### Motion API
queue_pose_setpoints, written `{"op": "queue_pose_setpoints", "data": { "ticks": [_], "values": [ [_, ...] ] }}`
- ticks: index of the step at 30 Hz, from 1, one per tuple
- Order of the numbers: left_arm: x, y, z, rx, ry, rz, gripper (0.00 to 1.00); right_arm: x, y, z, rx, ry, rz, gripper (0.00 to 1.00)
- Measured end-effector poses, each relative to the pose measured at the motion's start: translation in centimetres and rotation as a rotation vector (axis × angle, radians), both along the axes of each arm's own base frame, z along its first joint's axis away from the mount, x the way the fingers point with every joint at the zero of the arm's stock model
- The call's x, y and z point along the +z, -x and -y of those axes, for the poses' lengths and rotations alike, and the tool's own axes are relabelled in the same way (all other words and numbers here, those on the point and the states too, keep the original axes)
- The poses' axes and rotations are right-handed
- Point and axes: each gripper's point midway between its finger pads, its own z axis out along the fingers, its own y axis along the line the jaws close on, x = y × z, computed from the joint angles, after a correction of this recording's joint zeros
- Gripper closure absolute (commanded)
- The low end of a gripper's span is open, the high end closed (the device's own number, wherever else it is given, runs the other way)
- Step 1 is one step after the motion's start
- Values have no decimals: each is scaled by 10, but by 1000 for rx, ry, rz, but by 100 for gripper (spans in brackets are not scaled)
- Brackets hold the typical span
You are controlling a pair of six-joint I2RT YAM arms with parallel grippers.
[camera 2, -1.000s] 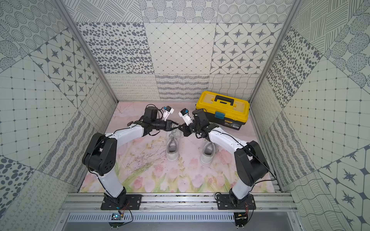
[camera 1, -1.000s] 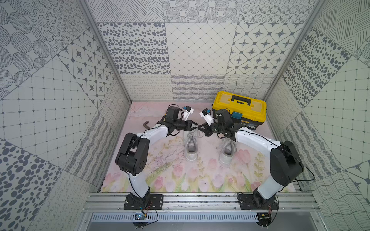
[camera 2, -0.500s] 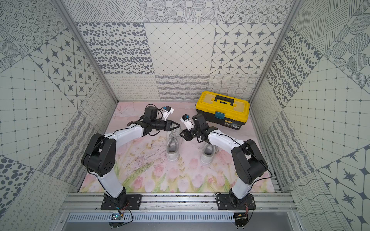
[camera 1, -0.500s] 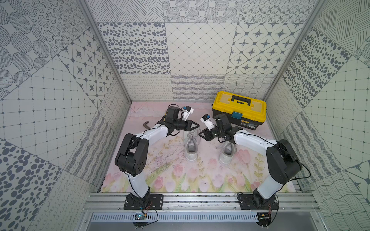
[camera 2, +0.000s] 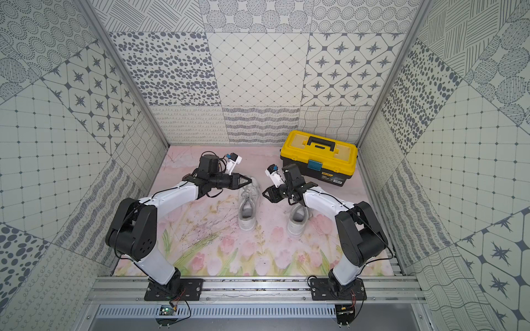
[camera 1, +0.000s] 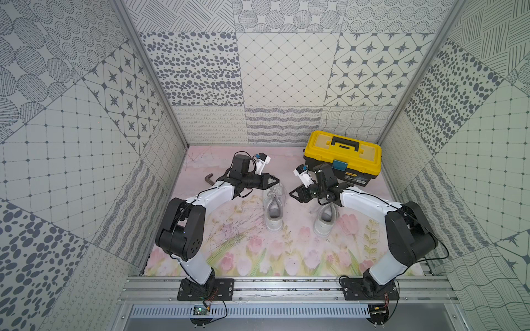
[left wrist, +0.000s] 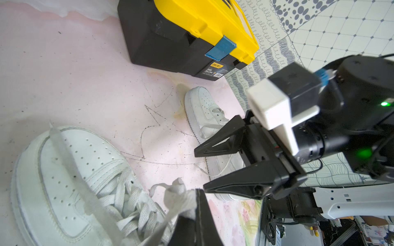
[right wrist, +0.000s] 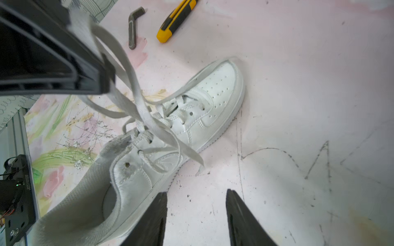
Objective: Tie the shoes
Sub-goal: Cross the shoelace with the shoelace, then tie the shoelace on the shoe.
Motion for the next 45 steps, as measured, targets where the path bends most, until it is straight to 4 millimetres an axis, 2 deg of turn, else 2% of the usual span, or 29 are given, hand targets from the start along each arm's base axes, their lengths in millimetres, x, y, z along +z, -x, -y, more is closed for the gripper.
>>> {"op": "queue_pose_setpoints", "data": {
  "ticks": [4, 7, 16, 21, 25, 31, 33, 38, 42, 43, 45],
  "values": [
    [-2, -3, -3, 16, -8, -2, 100, -30, 1, -3, 5, 19, -73, 55],
    [-3, -5, -6, 28, -11, -2, 100, -41, -1, -8, 13, 12, -106, 54],
    [-6, -10, -12, 54, -23, -5, 100, -44, -21, -26, 31, -35, -112, 53],
    [-9, -12, -14, 64, -28, -12, 100, -49, -25, -34, 55, -60, -129, 57],
    [-9, -12, -15, 68, -29, -14, 100, -49, -23, -35, 85, -94, -151, 66],
    [-9, -15, -15, 68, -28, -13, 100, -54, -20, -38, 122, -124, -185, 91],
    [-9, -15, -15, 68, -28, -14, 100, -54, -18, -39, 129, -127, -188, 100],
    [-9, -14, -14, 66, -27, -16, 100, -51, -17, -34, 107, -110, -169, 100],
    [-7, -12, -15, 65, -26, -14, 100, -33, -13, -18, 52, -74, -127, 100],
    [-7, -11, -15, 65, -25, -13, 97, -27, -14, -14, 35, -65, -115, 100],
    [-6, -10, -13, 59, -24, -14, 85, -16, -16, -7, -4, -48, -96, 100]
  ]
}}
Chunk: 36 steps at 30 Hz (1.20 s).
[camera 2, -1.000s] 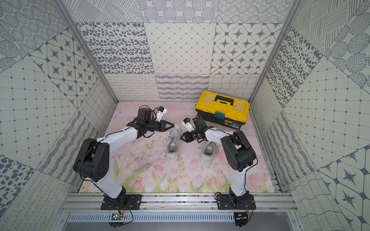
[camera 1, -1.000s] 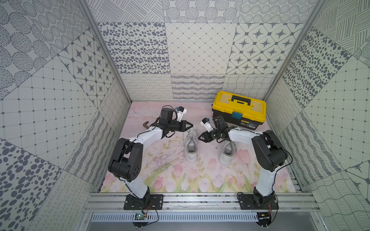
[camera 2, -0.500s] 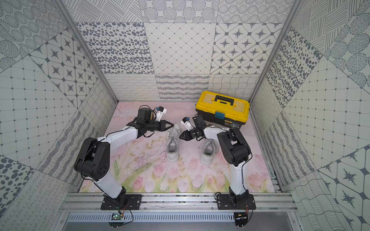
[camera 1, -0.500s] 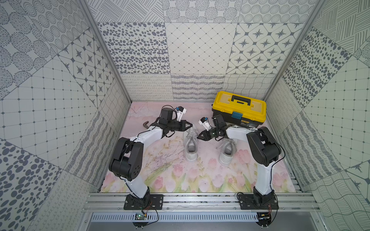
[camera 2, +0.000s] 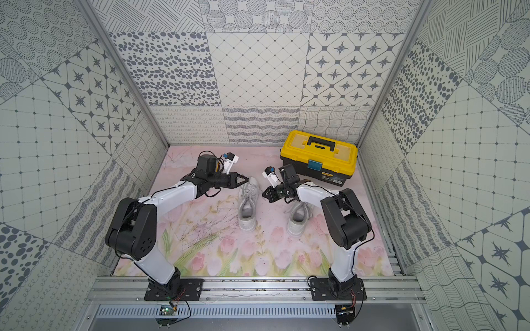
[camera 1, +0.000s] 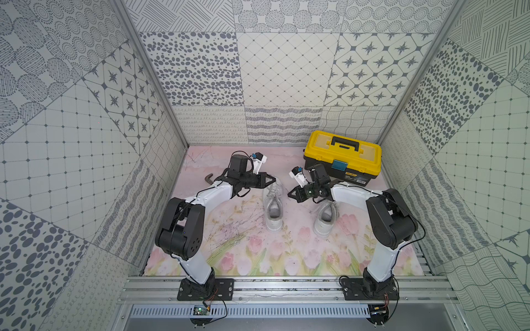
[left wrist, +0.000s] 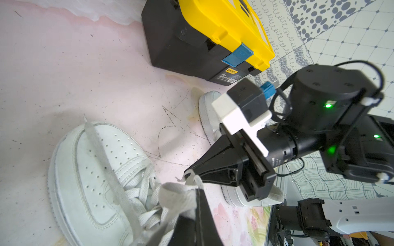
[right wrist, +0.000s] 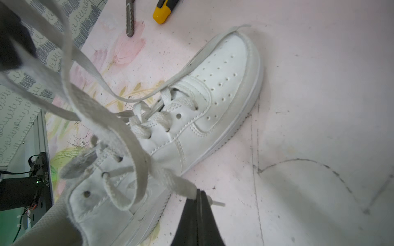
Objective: Tie the shoes
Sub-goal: Tie the shoelace on the shoe.
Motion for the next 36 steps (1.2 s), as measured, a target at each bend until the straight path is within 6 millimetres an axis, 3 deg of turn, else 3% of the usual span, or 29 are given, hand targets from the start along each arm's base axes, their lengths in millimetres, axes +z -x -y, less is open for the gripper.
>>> {"op": "queue_pose_setpoints", "data": {
  "ticks": [4, 12, 18, 24, 27, 31, 36],
  "values": [
    [-1, 9, 9, -30, -14, -5, 61, 9, -2, 18, -91, 52, 3, 100],
    [11, 32, 34, -84, -131, -2, 48, -2, -6, 69, -340, 184, -69, 100],
    [15, 50, 38, -100, -245, -21, 46, -2, -11, 101, -480, 244, -81, 100],
    [13, 63, 26, -88, -342, -44, 47, -6, -7, 109, -515, 278, -93, 100],
    [13, 66, 19, -80, -383, -42, 51, -5, -6, 108, -509, 274, -97, 100],
    [12, 60, 8, -74, -426, -36, 57, -2, -4, 105, -497, 256, -99, 100],
    [6, 31, -8, -50, -462, -47, 54, 3, -3, 102, -484, 236, -100, 100]
  ]
}}
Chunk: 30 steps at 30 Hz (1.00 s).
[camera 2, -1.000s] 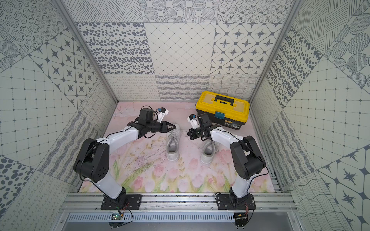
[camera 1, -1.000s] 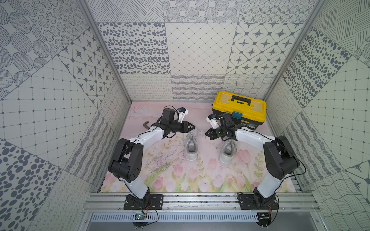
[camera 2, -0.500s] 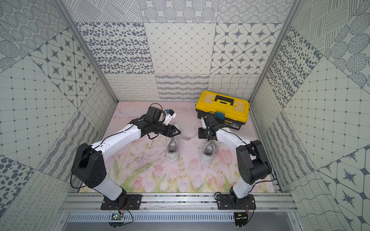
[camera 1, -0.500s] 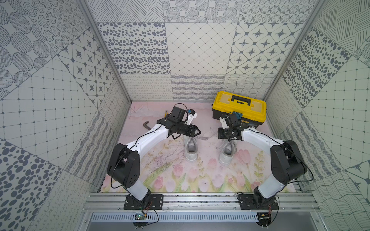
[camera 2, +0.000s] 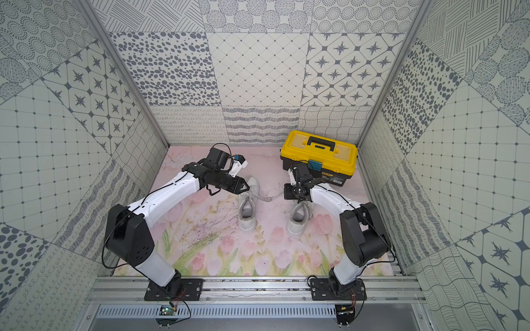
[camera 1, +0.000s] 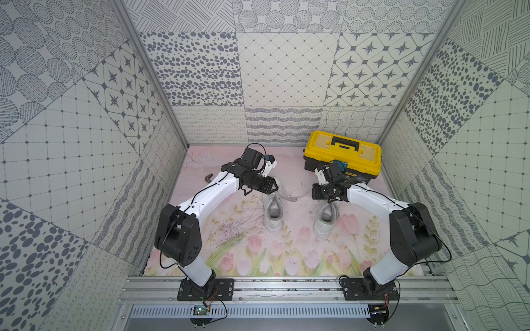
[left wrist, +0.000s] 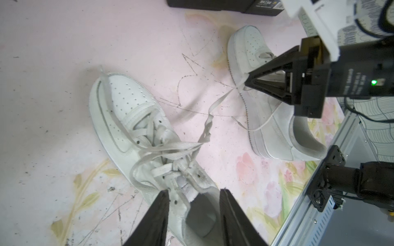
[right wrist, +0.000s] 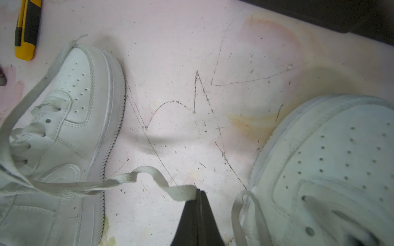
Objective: Tie the shoes
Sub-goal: Tie the shoelace on the shoe.
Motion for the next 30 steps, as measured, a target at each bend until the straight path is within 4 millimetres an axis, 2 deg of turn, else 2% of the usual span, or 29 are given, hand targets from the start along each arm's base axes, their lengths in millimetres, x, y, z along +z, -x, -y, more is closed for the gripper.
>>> {"op": "queue_pose_setpoints", "data": {
  "ticks": [5, 15, 22, 25, 30],
  "values": [
    [-13, -30, -10, 43, 5, -50, 45, 2, 0, -1, 3, -8, 2, 100],
    [-52, -46, -3, 92, 59, -211, 44, 5, 0, -4, 13, -23, 3, 100],
    [-73, -49, 1, 121, 87, -291, 52, 5, 1, -6, 19, -30, 1, 100],
    [-83, -51, 2, 135, 94, -320, 58, 5, 1, -7, 22, -34, -1, 100],
    [-90, -53, 2, 155, 107, -344, 77, 6, 2, -8, 26, -39, -3, 100]
  ]
}}
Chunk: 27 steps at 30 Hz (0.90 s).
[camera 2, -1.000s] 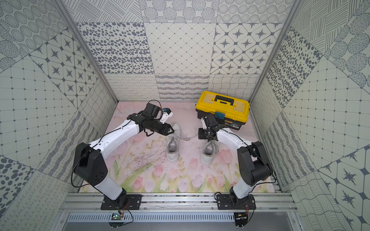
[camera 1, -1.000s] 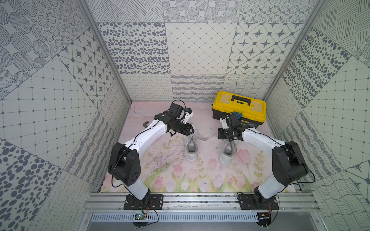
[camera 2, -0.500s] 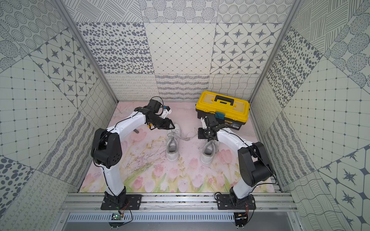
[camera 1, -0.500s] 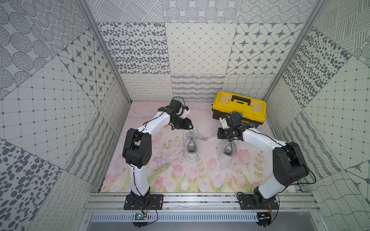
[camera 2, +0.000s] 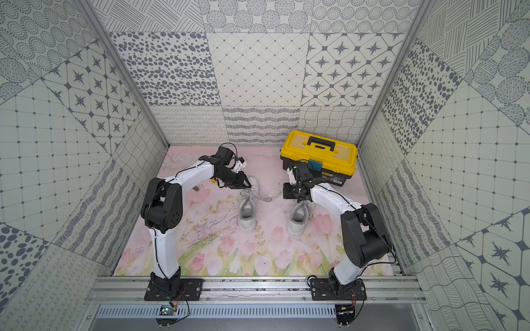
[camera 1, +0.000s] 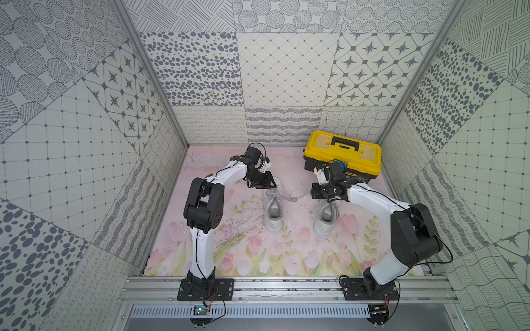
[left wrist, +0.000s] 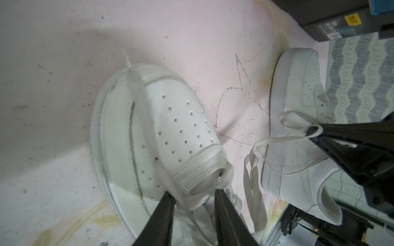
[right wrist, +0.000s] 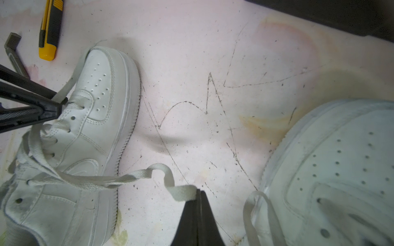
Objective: Tie the shoes
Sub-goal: Tie the shoelace on the shoe.
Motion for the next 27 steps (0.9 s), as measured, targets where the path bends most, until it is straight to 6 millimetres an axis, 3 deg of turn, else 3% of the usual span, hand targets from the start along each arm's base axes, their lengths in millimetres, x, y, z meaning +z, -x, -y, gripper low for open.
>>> {"op": "queue_pose_setpoints", "data": {
  "ticks": [7, 19, 27],
  "values": [
    [5, -2, 0, 14, 3, 8, 95, 0, 0, 0, 0, 0, 0, 100],
    [42, -4, -8, 26, -19, 109, 98, 0, 0, 1, -1, 3, 2, 100],
    [36, -4, -10, 29, -33, 110, 99, 0, 0, 1, 1, 5, 3, 100]
  ]
}}
